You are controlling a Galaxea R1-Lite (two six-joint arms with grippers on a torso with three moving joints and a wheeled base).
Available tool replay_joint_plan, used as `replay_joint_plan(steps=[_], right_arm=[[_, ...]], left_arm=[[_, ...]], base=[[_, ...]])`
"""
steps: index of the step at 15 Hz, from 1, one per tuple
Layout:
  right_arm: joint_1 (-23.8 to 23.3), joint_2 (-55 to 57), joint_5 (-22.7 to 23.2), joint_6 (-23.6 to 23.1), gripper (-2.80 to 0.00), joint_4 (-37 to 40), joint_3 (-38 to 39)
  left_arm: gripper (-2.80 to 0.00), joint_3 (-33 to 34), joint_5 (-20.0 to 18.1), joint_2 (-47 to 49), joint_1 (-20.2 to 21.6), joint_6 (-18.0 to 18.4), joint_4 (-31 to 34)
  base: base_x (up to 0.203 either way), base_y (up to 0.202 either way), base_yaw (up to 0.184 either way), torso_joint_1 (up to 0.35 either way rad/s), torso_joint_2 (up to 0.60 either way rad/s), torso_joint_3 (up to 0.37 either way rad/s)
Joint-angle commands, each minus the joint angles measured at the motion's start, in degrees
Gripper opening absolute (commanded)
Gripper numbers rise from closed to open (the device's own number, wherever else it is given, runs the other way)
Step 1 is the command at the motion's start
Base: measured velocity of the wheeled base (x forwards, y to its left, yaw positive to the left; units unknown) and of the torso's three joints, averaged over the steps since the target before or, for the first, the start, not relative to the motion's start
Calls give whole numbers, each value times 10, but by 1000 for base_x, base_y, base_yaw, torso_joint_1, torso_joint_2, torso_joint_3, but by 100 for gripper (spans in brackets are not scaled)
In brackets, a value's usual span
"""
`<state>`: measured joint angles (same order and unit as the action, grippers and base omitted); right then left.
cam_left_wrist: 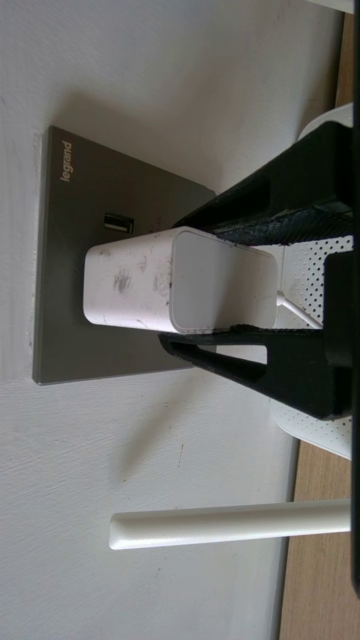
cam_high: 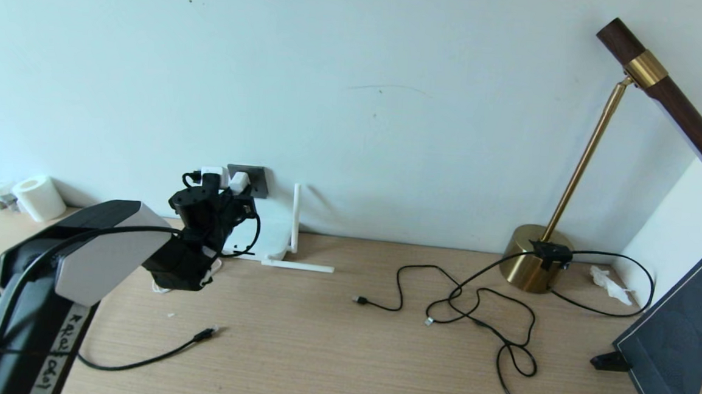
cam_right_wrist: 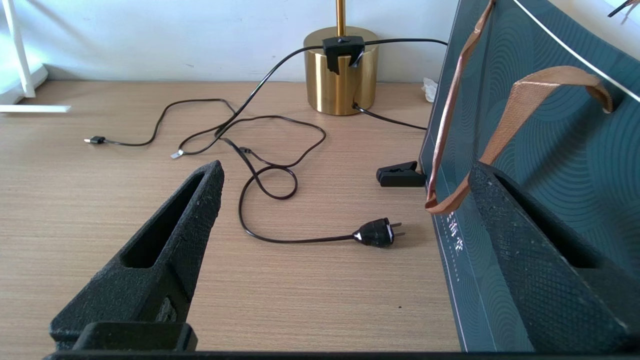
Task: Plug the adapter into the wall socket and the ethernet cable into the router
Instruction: Pick up cable
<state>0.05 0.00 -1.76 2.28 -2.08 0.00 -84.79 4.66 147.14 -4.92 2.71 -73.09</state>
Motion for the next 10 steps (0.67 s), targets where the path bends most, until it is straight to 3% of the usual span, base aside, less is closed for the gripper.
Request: replay_joint_plan(steps=[1,10], right_arm=[[0,0,0,0,0,0,6],[0,0,0,0,0,0,6]], left_arm=[[-280,0,1,0,0,0,0],[-280,-11,1,4,0,0,8]], base=[[0,0,0,0,0,0],[0,0,0,0,0,0]])
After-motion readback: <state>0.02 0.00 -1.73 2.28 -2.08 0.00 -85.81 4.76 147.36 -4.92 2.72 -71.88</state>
